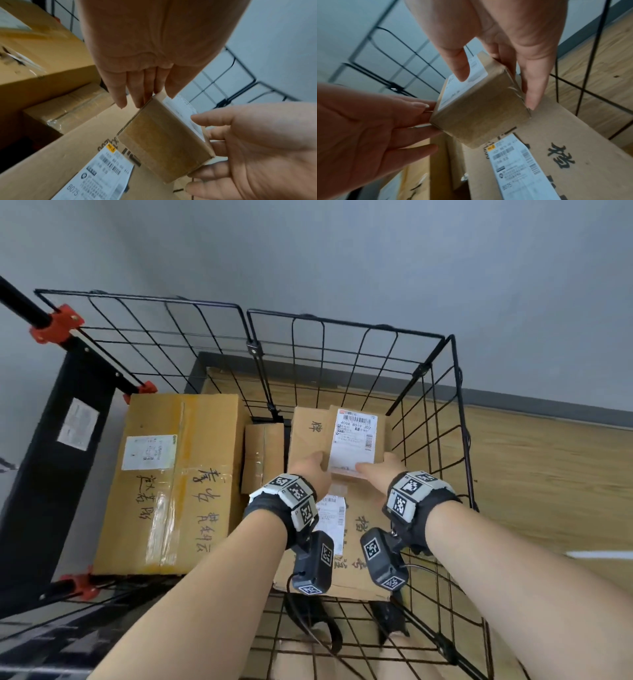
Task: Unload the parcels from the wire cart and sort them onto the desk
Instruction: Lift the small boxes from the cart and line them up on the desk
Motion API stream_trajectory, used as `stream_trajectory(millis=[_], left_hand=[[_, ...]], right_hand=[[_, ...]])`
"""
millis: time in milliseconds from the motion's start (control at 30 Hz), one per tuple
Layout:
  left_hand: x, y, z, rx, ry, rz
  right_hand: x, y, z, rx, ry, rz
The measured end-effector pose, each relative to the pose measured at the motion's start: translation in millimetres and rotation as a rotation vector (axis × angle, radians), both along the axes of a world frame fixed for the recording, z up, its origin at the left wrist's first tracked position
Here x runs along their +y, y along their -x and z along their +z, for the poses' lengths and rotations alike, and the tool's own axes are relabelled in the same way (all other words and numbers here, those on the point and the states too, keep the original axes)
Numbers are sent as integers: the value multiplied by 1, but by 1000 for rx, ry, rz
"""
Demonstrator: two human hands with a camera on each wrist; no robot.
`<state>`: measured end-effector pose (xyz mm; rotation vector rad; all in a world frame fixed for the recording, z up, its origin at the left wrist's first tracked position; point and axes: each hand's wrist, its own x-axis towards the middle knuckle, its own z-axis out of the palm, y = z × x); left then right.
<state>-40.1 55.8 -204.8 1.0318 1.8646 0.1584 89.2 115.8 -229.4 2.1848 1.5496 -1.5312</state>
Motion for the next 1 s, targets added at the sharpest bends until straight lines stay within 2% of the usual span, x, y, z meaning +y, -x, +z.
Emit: stream_trajectory(millis=[233, 367, 600, 733, 867, 1000], left_hand=[[-35, 10, 95, 40, -165, 199], [-62, 4, 154, 130, -232, 364], [-138, -40, 240, 271, -380, 778], [-197, -63, 283, 393, -476, 933], [-269, -82, 316, 517, -507, 1135], [-342, -94, 334, 617, -524, 1302]], right_hand=[[-21, 18, 89, 165, -68, 63], [-35, 24, 145, 328, -77, 118], [-79, 21, 235, 561, -148, 419], [-124, 26, 274, 642, -147, 605], [-197, 33, 315, 778, -82, 779], [-271, 38, 331, 883, 8, 910]])
